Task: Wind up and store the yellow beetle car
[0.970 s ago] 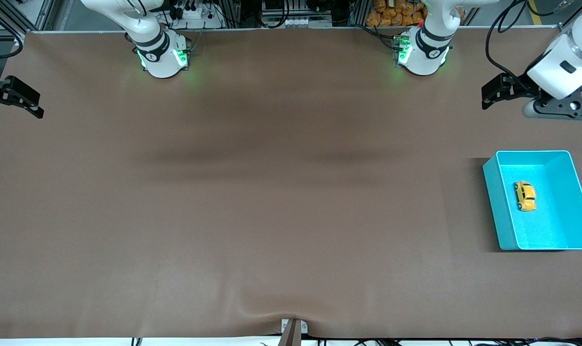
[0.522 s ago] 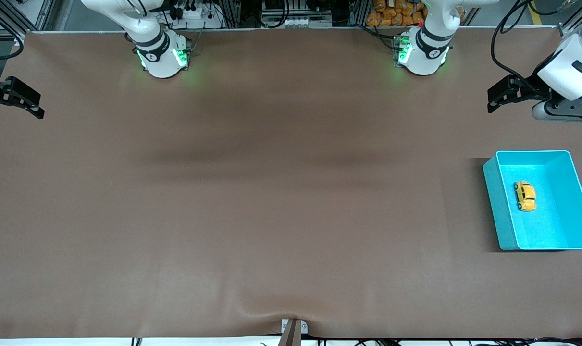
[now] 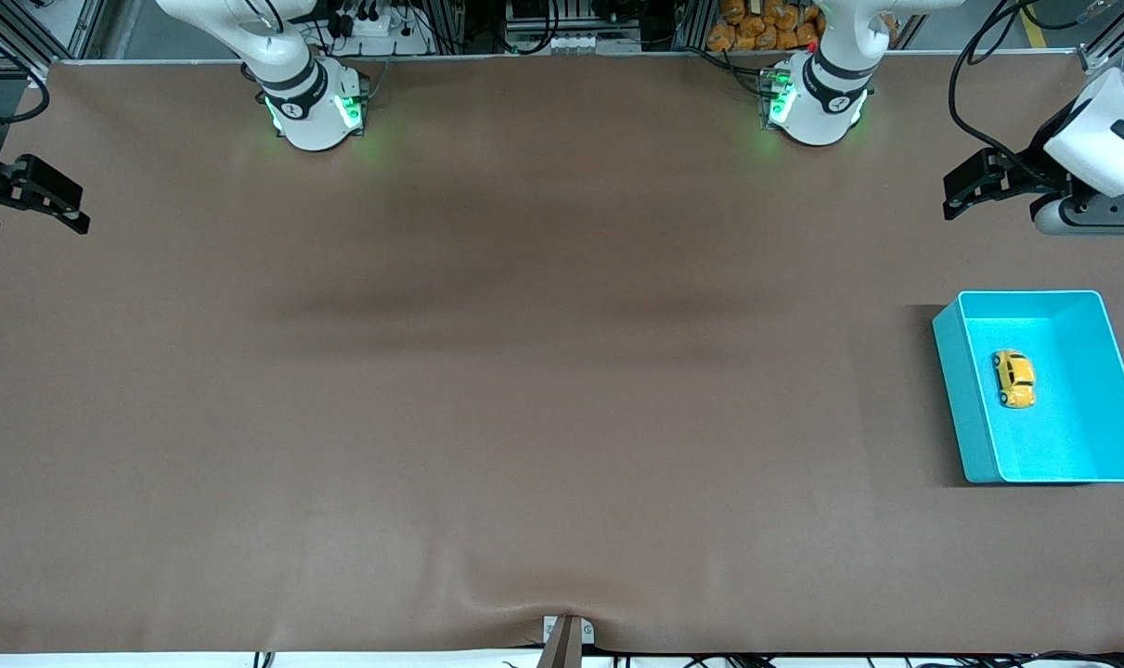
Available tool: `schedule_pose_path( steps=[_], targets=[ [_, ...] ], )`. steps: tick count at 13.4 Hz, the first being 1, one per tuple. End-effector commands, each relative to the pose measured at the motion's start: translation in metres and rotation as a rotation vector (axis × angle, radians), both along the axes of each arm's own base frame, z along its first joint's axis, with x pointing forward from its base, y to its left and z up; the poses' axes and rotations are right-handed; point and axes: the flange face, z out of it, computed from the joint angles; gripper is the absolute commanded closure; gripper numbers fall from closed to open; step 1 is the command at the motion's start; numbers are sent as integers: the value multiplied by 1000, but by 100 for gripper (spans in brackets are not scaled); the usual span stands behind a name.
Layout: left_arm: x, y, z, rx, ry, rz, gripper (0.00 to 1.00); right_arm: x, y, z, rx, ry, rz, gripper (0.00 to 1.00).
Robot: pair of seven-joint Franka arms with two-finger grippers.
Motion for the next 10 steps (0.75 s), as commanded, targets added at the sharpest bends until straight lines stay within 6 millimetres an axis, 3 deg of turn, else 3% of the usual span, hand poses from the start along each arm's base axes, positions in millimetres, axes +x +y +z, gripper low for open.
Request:
schedule_pose_path(
  steps=[1,10],
  targets=[
    [3,1,5,22,-4,16,0,1,0,3,-3,1,-10,0],
    [7,3,-1,23,5,17,0,1,-2,3,-3,-1,-15,0]
  ],
)
